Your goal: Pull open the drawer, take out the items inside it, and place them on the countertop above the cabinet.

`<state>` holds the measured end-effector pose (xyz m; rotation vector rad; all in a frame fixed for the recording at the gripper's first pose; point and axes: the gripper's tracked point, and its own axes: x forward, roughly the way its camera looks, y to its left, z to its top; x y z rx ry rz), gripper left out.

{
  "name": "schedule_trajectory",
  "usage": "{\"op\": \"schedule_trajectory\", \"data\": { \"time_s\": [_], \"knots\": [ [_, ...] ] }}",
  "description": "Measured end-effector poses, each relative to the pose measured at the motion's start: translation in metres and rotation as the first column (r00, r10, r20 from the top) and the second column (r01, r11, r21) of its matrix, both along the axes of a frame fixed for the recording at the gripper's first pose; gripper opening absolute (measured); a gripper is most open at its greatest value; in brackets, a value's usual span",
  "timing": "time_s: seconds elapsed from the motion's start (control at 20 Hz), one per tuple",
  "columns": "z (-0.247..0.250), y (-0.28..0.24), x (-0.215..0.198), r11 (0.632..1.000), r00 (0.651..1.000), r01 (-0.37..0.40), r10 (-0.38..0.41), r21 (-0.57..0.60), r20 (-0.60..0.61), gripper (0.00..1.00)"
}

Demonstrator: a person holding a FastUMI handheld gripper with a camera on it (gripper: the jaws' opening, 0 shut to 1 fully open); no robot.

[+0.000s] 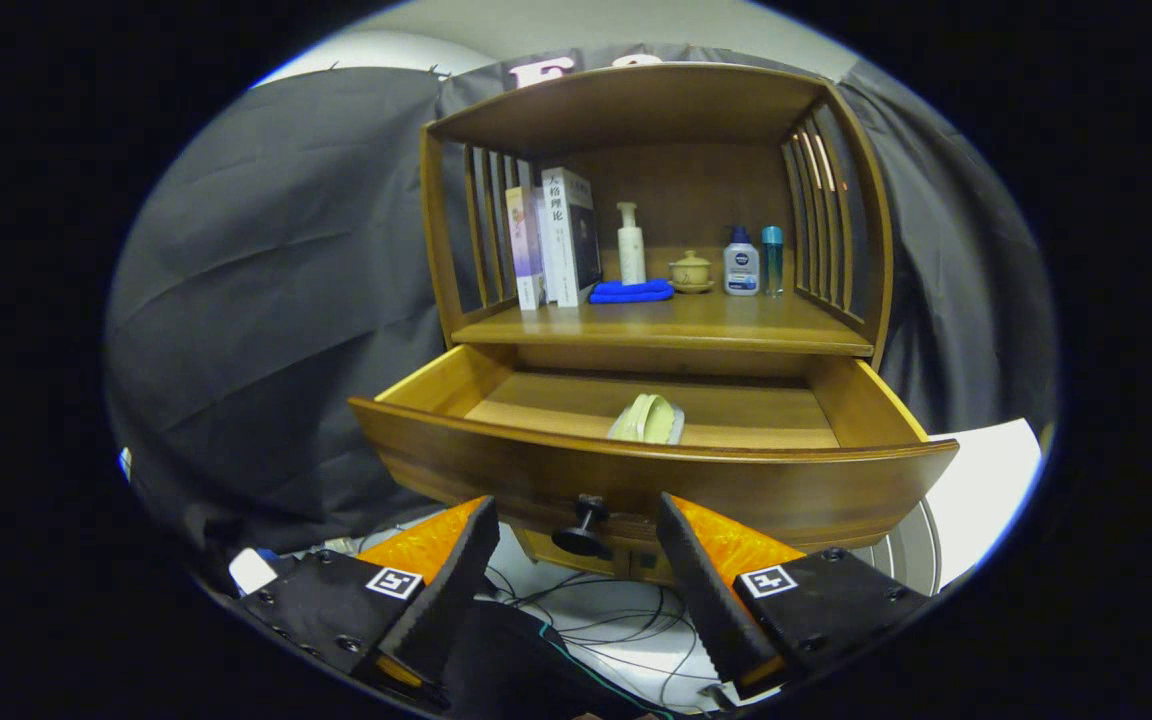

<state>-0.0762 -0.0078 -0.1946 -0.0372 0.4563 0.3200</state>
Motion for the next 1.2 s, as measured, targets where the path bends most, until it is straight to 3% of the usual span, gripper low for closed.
{"op": "schedule_trajectory", "data": {
  "time_s": [0.15, 0.25, 0.3, 0.45, 0.6, 0.7, 0.75, 0.85, 0.9, 1.05, 1.2],
  "knots": [
    [0.009, 0.009, 0.009, 0.999, 1.0, 0.009, -0.009, 0.051, -0.004, 0.98],
    [0.005, 0.025, 0.007, 0.997, 0.999, -0.037, 0.038, 0.074, -0.015, 0.98],
    [-0.003, 0.03, 0.006, 0.996, 0.997, -0.073, 0.074, 0.049, -0.021, 0.98],
    [-0.02, -0.003, 0.005, 0.988, 0.997, -0.074, 0.078, -0.135, 0.024, 0.99],
    [-0.011, -0.034, 0.02, 0.982, 0.996, -0.035, 0.05, -0.188, 0.076, 0.99],
    [0.008, -0.054, 0.04, 0.987, 0.995, 0.016, 0.0, -0.161, 0.098, 0.99],
    [0.019, -0.069, 0.05, 0.977, 0.992, 0.053, -0.028, -0.205, 0.124, 0.98],
    [0.064, -0.077, 0.078, 0.943, 0.964, 0.093, -0.005, -0.319, 0.265, 0.98],
    [0.083, -0.066, 0.085, 0.944, 0.958, 0.079, 0.016, -0.32, 0.285, 0.98],
    [0.09, -0.024, 0.103, 0.97, 0.979, -0.006, 0.055, -0.242, 0.197, 0.98],
    [0.072, -0.013, 0.137, 0.959, 0.994, -0.018, 0.047, -0.281, 0.098, 0.98]
  ]
}}
